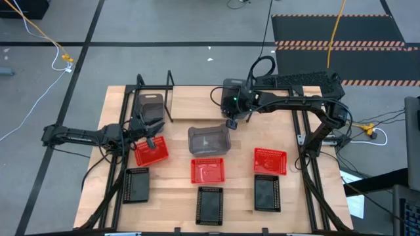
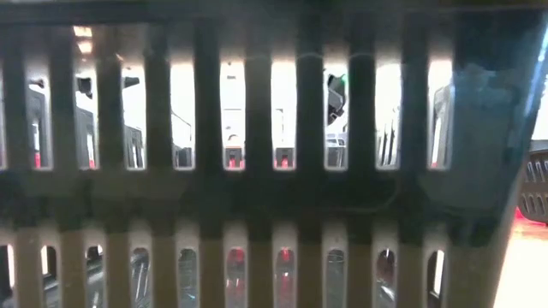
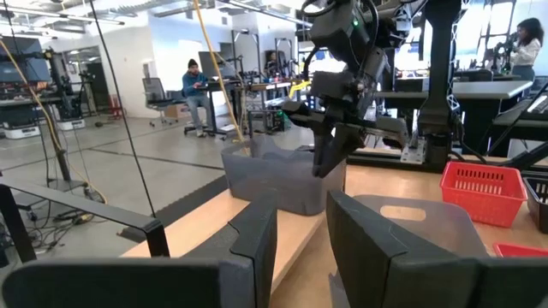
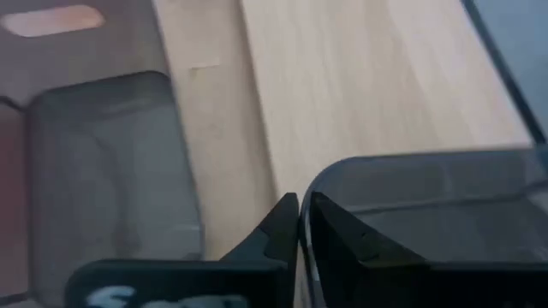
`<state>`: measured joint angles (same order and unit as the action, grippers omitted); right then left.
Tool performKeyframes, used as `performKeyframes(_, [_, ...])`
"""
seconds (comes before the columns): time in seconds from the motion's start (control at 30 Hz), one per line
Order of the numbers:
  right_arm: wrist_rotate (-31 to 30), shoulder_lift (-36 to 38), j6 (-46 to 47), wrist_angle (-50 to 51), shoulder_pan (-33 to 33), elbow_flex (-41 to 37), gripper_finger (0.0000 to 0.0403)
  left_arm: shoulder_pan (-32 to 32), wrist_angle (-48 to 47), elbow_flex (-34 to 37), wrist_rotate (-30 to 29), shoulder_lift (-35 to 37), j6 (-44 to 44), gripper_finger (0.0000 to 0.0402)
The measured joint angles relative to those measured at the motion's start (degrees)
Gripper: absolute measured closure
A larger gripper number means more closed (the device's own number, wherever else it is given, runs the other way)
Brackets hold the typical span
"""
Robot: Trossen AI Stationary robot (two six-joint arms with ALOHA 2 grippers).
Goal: Stack baskets on shelf by color
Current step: Put the right transparent black bin on the shelf
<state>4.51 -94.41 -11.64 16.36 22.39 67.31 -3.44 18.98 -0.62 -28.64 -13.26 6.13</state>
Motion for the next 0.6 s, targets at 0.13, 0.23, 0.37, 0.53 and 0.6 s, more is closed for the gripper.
performKeyframes(0.13, [0.2, 0.0, -1.3, 0.4, 0.0, 0.0, 0.0390, 0.0, 0.0, 0.0, 0.0, 0.0, 0.0, 0.0295])
performKeyframes(0.23, [0.0, 0.0, -1.8, 0.7, 0.0, 0.0, 0.0389, 0.0, 0.0, 0.0, 0.0, 0.0, 0.0, 0.0295])
performKeyframes(0.37, [-0.1, 0.0, -0.1, -0.1, 0.1, 0.0, 0.0383, 0.0, 0.0, 0.0, 0.0, 0.0, 0.1, 0.0295])
performKeyframes(0.53, [-3.0, 0.0, -0.1, -1.8, 0.1, 0.0, 0.0384, 0.0, 0.0, 0.0, 0.0, 0.0, 0.2, 0.0295])
performKeyframes(0.6, [-3.0, 0.0, -0.2, -1.5, 0.4, 0.0, 0.0384, 0.0, 0.0, 0.0, 0.0, 0.0, 0.2, 0.0295])
